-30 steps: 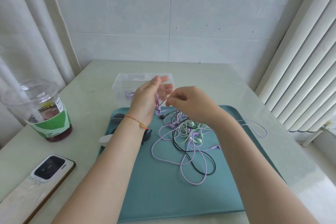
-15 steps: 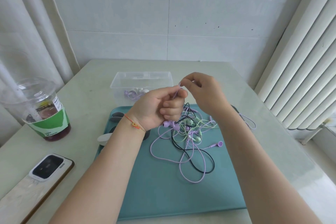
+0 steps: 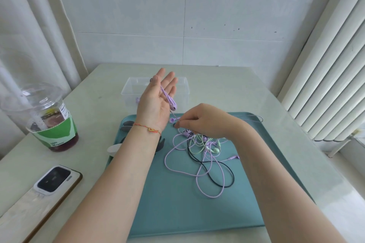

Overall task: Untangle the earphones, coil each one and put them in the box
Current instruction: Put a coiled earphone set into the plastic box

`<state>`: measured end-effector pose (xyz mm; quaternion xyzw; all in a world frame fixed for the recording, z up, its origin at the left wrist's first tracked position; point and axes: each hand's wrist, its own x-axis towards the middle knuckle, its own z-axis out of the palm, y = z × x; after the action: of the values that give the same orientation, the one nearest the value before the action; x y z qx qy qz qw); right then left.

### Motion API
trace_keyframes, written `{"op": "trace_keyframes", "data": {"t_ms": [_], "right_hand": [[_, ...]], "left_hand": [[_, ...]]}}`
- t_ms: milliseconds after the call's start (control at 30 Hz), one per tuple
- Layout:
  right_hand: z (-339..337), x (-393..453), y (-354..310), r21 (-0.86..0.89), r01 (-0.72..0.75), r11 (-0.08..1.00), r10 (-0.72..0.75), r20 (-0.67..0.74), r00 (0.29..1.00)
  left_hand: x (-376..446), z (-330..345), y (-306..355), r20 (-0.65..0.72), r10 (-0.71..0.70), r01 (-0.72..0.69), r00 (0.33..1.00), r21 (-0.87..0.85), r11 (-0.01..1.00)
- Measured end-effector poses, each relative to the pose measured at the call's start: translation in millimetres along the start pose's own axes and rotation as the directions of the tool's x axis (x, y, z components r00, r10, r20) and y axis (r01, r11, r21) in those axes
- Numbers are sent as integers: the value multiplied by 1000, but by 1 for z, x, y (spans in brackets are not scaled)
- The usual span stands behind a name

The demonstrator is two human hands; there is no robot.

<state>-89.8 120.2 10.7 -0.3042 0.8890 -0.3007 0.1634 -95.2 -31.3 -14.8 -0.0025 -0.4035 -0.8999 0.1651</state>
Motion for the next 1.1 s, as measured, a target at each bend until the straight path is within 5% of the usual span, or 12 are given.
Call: {"op": "trace_keyframes", "data": {"t_ms": [133, 333, 500, 733, 833, 933, 1100], "right_hand": [[-4, 0, -2, -27, 27, 999, -30, -125, 992], [-21, 1, 10, -52, 16, 999, -38, -465, 885], [-27, 3, 15, 18, 31, 999, -15, -578, 816], [-26, 4, 16, 93, 99, 991, -25, -591, 806], [-22, 6, 17, 71, 70, 995, -25, -500, 866], [-13, 5, 14, -45, 11, 999, -23, -273, 962], [-5, 1, 7, -24, -3, 1000, 1, -66, 998]], "left_hand": [[0, -4, -8, -4, 5, -4, 1000, 176, 984], [-11, 1, -10, 135, -257, 173, 957, 445, 879], [-22, 14, -7, 230, -410, 213, 882, 582, 785], [-22, 15, -3, 458, -575, 473, 678, 326, 818], [-19, 17, 2, 498, -451, 507, 740, 28, 862], [-15, 17, 9, 378, -319, 419, 869, -219, 881], [-9, 7, 9, 154, -130, 153, 980, -153, 976]]}}
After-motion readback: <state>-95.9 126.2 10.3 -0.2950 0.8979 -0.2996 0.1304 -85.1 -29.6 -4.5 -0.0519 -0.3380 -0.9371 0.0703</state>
